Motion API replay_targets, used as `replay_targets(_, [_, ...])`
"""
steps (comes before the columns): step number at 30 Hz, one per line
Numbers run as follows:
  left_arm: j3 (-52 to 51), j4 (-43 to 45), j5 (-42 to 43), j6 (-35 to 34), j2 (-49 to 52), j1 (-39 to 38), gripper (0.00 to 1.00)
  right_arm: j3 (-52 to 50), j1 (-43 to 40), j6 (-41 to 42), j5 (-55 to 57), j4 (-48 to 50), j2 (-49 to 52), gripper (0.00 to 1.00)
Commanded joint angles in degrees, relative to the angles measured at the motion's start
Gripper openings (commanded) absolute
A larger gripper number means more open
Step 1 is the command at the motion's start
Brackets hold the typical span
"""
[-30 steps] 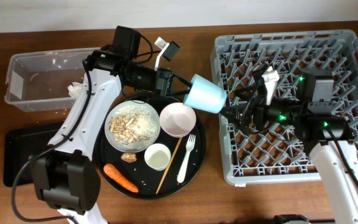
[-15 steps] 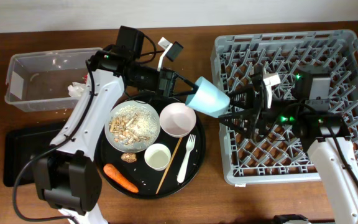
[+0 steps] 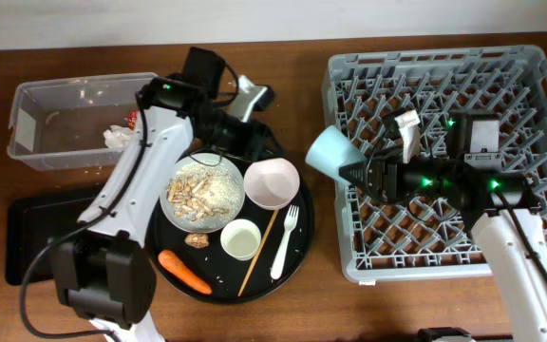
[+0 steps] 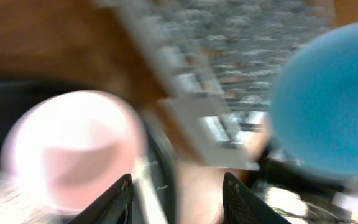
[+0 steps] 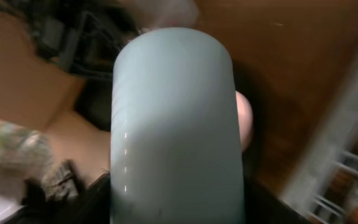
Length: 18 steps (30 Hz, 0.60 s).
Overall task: Sort waste into correct bins and load items into the dishwasher rack
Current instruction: 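Hand the blue cup to the right gripper and place it in the rack, then grasp the white cup from the platter with the left gripper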
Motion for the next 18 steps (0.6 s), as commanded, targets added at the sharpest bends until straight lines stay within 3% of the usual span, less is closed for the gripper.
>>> replay_targets(1, [0.4, -4.4, -37.3, -9.8, -1.1, 5.2, 0.48, 11.1, -4.6, 1.2, 26.1, -15.5, -0.8, 0.48])
replay_targets(4, [0.4, -7.0, -50.1, -14.4, -1.9, 9.0, 0.51, 17.4, -17.6, 2.5, 38.2, -27.4, -0.7, 0.49])
replay_targets(5, [0.4, -7.0, -50.7, -15.7, -2.7, 10.5, 0.51, 17.4, -26.0, 5.5, 42.1, -28.7, 0.0, 0.48])
replay_targets(9, [0.4, -7.0, -50.2, -15.6, -3.6, 10.5, 0.51, 17.4, -43.3, 15.0, 50.2, -27.3, 6.7, 0.49])
replay_targets(13, [0.4, -7.0, -50.0, -15.6, -3.6, 10.5, 0.51, 17.4, -46.2, 16.4, 49.2, -25.2, 17.1, 0.50])
replay_targets(16, [0.4, -7.0, -49.7, -15.6, -3.6, 10.4, 0.51, 17.4, -46.2, 16.3, 45.4, -23.0, 19.5, 0.53])
replay_targets(17, [0.4, -7.0, -49.7, -15.6, -3.6, 10.3, 0.51, 17.4, -46.1, 16.3, 43.5, -22.8, 19.5, 0.86])
replay_targets(18, [0.4, -7.0, -49.6, -15.6, -3.6, 10.3, 0.51, 17.4, -46.1, 16.3, 40.5, -22.8, 19.5, 0.98])
